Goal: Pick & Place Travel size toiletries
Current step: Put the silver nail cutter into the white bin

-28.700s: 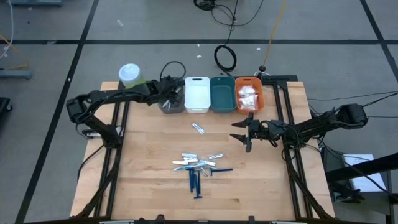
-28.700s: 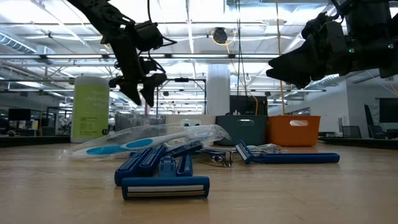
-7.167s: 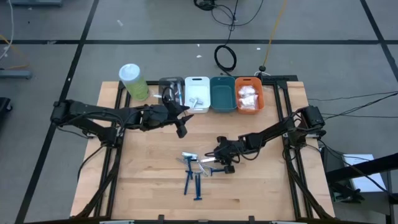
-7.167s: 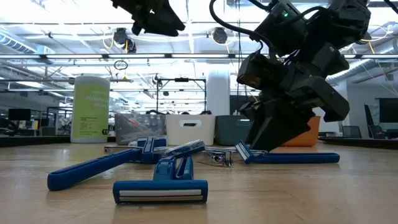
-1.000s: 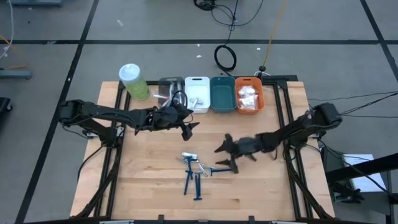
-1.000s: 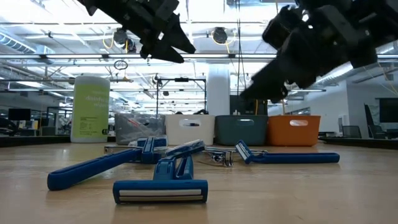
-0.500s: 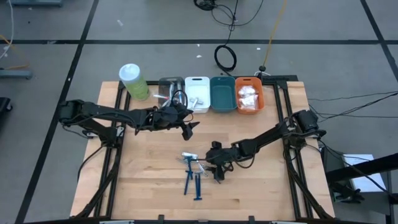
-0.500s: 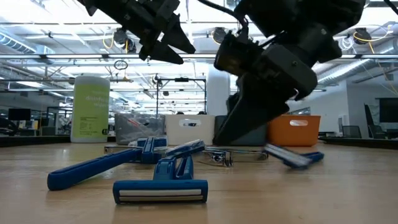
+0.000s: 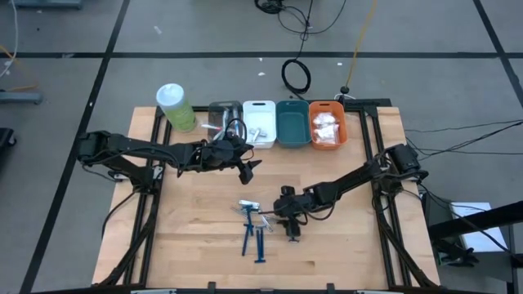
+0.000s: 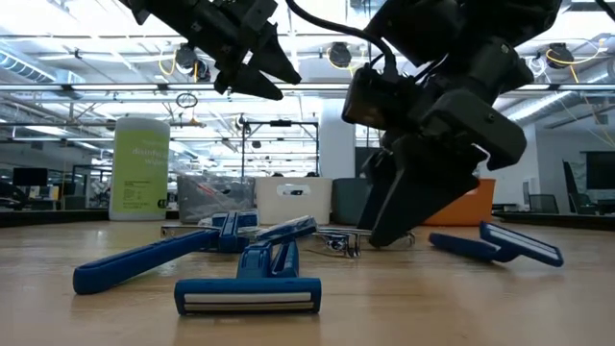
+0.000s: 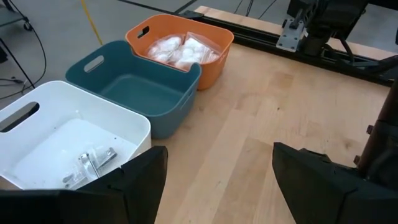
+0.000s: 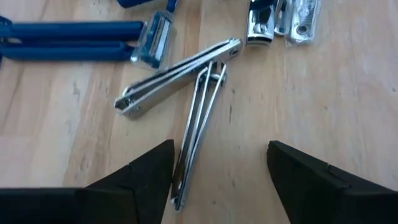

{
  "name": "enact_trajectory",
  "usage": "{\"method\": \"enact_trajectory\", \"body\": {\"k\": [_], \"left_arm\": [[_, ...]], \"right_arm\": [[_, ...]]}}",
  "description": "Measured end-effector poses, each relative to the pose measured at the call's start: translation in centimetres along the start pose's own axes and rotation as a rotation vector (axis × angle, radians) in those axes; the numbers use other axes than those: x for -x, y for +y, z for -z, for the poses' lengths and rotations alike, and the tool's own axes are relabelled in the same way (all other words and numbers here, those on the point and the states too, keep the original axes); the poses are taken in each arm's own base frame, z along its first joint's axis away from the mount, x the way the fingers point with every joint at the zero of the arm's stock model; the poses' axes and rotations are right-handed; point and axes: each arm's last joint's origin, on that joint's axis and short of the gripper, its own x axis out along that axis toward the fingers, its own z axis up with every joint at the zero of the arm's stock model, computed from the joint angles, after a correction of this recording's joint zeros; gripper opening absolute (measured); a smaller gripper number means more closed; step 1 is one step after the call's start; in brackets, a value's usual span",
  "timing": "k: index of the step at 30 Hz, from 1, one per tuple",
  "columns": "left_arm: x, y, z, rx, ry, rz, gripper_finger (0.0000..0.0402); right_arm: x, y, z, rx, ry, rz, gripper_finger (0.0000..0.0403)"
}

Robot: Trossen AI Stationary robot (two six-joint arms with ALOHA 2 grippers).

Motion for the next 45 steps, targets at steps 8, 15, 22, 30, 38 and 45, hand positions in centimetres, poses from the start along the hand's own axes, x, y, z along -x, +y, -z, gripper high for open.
{"method": "enact_trajectory", "body": {"k": [8, 15, 22, 30, 38, 45], "left_arm": [[0.0, -0.1, -0.2, 0.065, -0.025, 0.008, 0.0278], [0.0, -0.1, -0.3, 0.113, -0.029, 0.01, 0.0278], [-0.1, -0.1, -0.2, 0.116, -0.021, 0.007, 0.0278], [-2.2, 0.4, 1.0, 0.06, 0.022, -0.029, 0.0278], [-2.9, 0.9, 0.8, 0.002, -0.01, -0.035, 0.0278], [-3.1, -0.7, 0.3, -0.089, -0.12, 0.096, 0.0278]], "right_arm": [[0.0, 0.3, 0.5, 0.112, 0.035, 0.0, 0.0122], [-0.1, 0.2, 0.5, 0.183, 0.04, -0.007, 0.0015], [0.8, -0.3, -0.3, 0.201, -0.018, 0.003, 0.0014], [4.8, -3.5, 0.0, 0.144, -0.137, 0.126, 0.0014], [7.4, -9.0, 3.6, 0.0, -0.526, 0.189, 0.0014], [8.6, -10.1, 7.1, -0.044, -0.797, 0.192, 0.0014]]}}
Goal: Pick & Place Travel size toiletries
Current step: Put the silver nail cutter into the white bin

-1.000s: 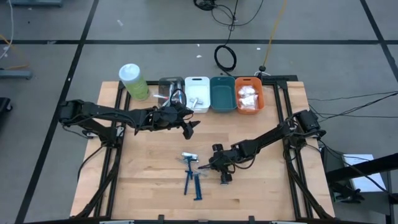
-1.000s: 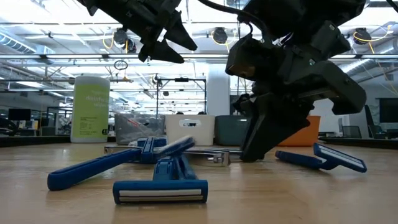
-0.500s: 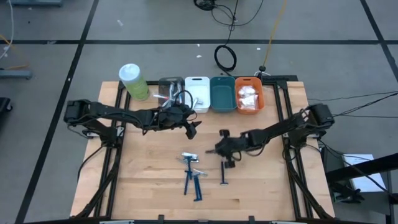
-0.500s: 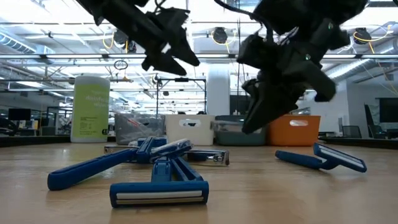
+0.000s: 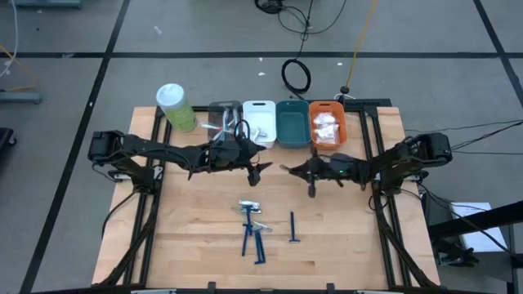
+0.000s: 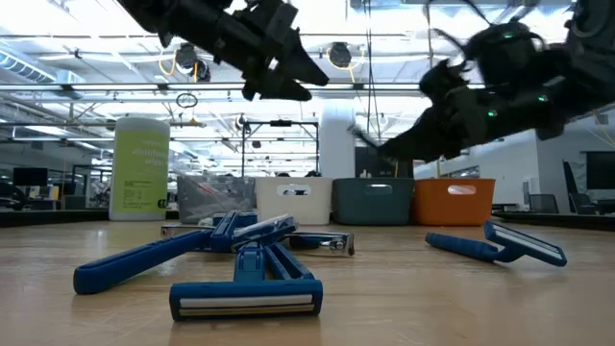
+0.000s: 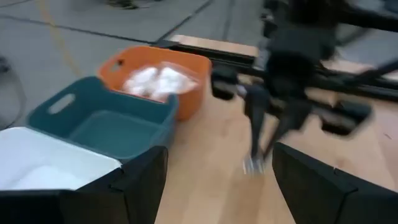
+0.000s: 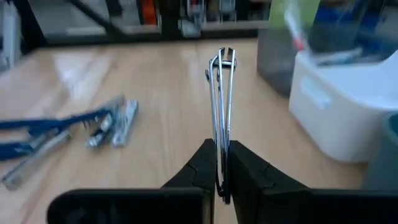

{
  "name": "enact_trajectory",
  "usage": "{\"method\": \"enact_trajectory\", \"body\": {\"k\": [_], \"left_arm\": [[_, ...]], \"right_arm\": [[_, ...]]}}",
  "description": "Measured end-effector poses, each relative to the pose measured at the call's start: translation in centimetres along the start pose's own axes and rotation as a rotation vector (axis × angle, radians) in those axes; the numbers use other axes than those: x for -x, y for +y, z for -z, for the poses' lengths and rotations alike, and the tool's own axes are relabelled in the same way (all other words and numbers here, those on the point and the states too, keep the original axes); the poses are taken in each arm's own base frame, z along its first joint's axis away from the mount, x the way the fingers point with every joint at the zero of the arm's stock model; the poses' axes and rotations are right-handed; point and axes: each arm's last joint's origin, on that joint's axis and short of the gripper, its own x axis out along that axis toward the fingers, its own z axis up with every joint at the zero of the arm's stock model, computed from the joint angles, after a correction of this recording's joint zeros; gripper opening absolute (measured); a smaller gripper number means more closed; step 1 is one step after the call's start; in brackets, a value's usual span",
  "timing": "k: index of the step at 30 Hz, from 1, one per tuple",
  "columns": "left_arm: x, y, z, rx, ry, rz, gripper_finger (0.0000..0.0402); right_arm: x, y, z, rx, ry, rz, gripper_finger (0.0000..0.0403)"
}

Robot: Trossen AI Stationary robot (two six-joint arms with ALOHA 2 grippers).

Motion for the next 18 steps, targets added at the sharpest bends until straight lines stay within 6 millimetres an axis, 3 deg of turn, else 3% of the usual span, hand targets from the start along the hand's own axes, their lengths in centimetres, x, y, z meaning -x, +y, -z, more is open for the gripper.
{"method": "enact_trajectory", "body": {"k": [8, 11, 15, 18], "left_arm": [[-1.1, -0.5, 1.2, 0.034, -0.283, 0.205, 0.0278], [-2.0, -1.1, 1.4, 0.043, -0.366, 0.276, 0.0278], [-4.0, -2.4, 2.7, -0.023, -0.35, 0.292, 0.0278], [-5.2, -3.0, 2.5, -0.062, -0.368, 0.288, 0.0278]], "right_arm": [[3.0, 0.0, -1.2, -0.025, -0.356, 0.003, 0.0014], [3.1, 0.3, -1.7, -0.047, -0.396, -0.043, 0.0014], [2.6, 0.8, -2.1, -0.048, -0.397, -0.081, 0.0014], [2.2, 1.2, -2.2, -0.032, -0.382, -0.096, 0.0014]]}}
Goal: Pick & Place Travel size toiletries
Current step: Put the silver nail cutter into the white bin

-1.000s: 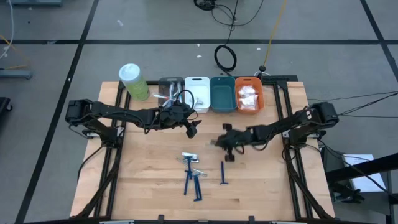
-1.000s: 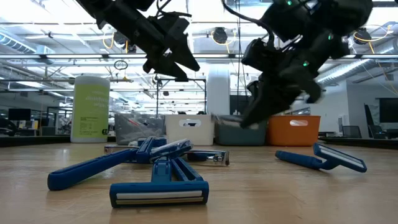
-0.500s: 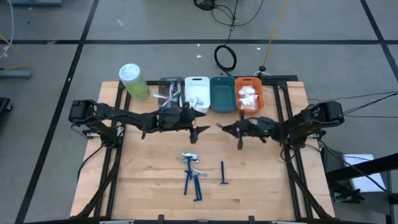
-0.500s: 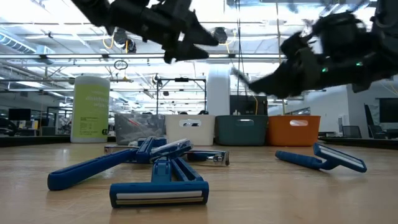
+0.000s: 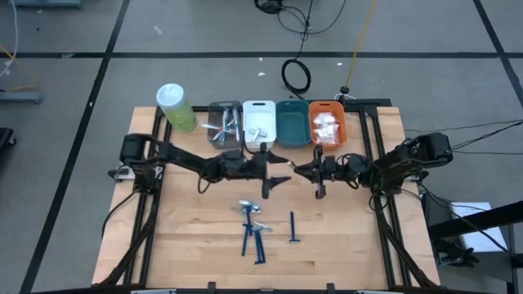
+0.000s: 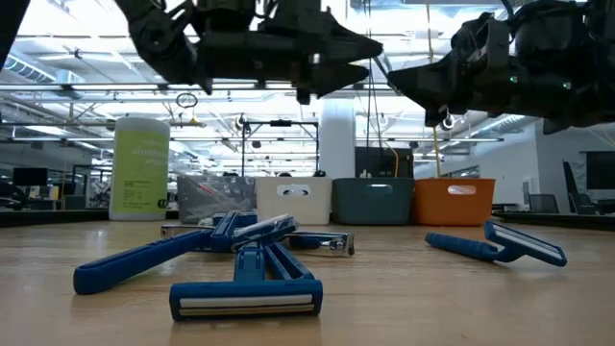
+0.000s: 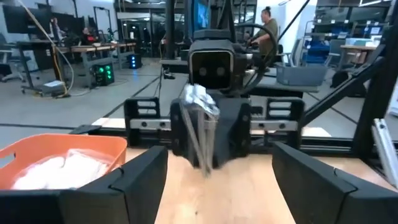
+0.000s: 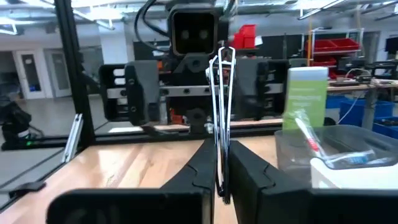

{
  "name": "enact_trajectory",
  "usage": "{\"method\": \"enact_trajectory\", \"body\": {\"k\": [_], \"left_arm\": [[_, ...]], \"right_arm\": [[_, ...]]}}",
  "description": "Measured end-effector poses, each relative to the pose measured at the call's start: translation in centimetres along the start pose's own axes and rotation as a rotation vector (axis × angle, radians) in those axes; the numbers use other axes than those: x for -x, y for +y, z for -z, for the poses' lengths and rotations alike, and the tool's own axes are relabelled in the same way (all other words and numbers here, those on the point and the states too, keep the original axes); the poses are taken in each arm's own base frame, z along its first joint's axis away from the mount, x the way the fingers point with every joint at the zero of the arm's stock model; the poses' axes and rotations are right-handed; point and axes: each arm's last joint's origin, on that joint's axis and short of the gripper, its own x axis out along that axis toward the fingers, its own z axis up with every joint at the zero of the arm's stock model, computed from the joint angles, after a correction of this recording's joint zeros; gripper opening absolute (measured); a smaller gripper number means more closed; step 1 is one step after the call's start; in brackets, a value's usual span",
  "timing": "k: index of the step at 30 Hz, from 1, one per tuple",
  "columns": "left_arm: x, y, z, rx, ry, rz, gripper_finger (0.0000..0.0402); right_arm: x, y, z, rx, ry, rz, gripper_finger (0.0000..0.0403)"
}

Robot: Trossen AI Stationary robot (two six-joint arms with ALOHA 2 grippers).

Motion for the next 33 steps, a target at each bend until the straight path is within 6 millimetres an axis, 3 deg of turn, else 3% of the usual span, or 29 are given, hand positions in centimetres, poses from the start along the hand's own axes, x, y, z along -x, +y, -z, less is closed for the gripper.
{"method": "enact_trajectory", "body": {"k": [4, 13, 17, 26, 33], "left_arm": [[-1.1, -0.3, -0.2, -0.006, -0.017, 0.009, 0.0278], [-1.3, -0.3, -0.4, -0.008, -0.011, 0.007, 0.027], [-1.3, -0.2, -0.4, -0.017, -0.009, 0.004, 0.0219], [-1.3, 0.1, -0.4, -0.021, -0.007, -0.001, 0.0023], [-1.2, 0.8, -0.3, 0.007, 0.025, -0.024, 0.0028]], "right_arm": [[-0.3, 0.2, 0.0, 0.001, 0.013, -0.01, 0.0014], [-0.3, 0.2, 0.1, 0.001, 0.022, -0.031, 0.0014], [-0.3, 0.2, 0.1, 0.001, 0.025, -0.03, 0.0014], [-0.3, 0.2, 0.2, 0.001, 0.037, -0.032, 0.0015], [-0.3, 0.1, 0.7, -0.012, 0.085, -0.017, 0.0073]]}}
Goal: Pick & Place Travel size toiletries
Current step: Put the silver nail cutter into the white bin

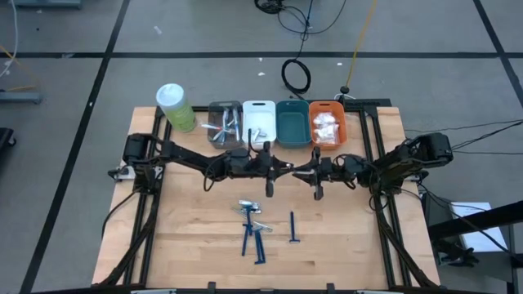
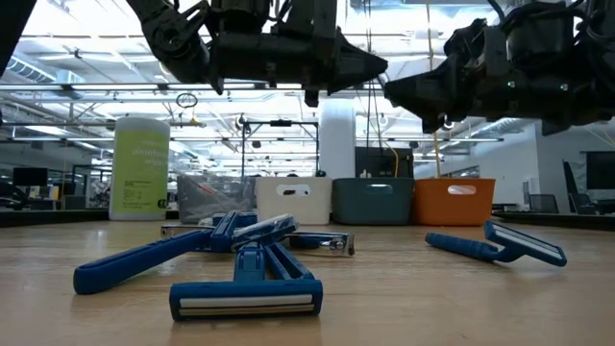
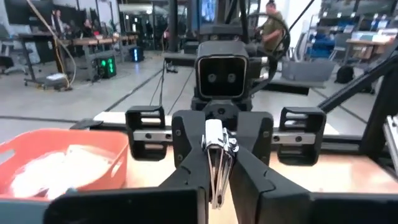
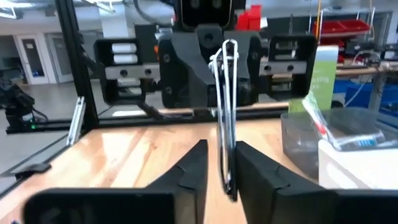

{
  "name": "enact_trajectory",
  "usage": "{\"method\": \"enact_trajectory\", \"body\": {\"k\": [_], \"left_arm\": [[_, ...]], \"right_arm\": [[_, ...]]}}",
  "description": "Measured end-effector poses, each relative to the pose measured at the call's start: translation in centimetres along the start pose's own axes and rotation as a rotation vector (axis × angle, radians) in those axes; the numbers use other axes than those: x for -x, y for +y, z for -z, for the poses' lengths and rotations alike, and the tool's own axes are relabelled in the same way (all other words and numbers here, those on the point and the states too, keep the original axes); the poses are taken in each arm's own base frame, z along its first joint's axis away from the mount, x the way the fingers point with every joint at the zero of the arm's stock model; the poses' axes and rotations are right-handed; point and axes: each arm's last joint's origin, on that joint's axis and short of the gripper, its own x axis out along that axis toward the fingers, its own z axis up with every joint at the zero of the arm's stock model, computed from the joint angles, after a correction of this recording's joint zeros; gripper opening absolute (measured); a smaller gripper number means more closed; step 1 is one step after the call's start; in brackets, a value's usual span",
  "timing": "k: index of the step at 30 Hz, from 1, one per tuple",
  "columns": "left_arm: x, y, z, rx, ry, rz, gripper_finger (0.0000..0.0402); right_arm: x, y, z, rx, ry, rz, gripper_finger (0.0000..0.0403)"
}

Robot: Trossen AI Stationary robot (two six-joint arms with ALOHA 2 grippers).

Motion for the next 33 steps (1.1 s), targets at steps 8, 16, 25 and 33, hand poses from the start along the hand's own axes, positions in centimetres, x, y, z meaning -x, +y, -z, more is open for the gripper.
{"method": "enact_trajectory", "body": {"k": [8, 16, 25, 33], "left_arm": [[1.6, 1.5, -3.0, -0.031, 0.061, -0.114, 0.0018], [3.8, 3.2, -4.4, -0.113, 0.224, -0.504, 0.0015], [5.2, 9.0, -1.3, 0.084, 0.408, -0.776, 0.0024], [5.5, 11.7, -0.3, 0.247, 0.389, -0.777, 0.0028]], "right_arm": [[0.1, -0.2, 1.3, -0.059, 0.125, 0.06, 0.0138], [0.4, -0.3, 2.6, -0.115, 0.264, 0.083, 0.0197], [0.4, -0.5, 2.6, -0.108, 0.267, 0.093, 0.0195], [0.4, -0.7, 2.6, -0.132, 0.267, 0.103, 0.0185]]}}
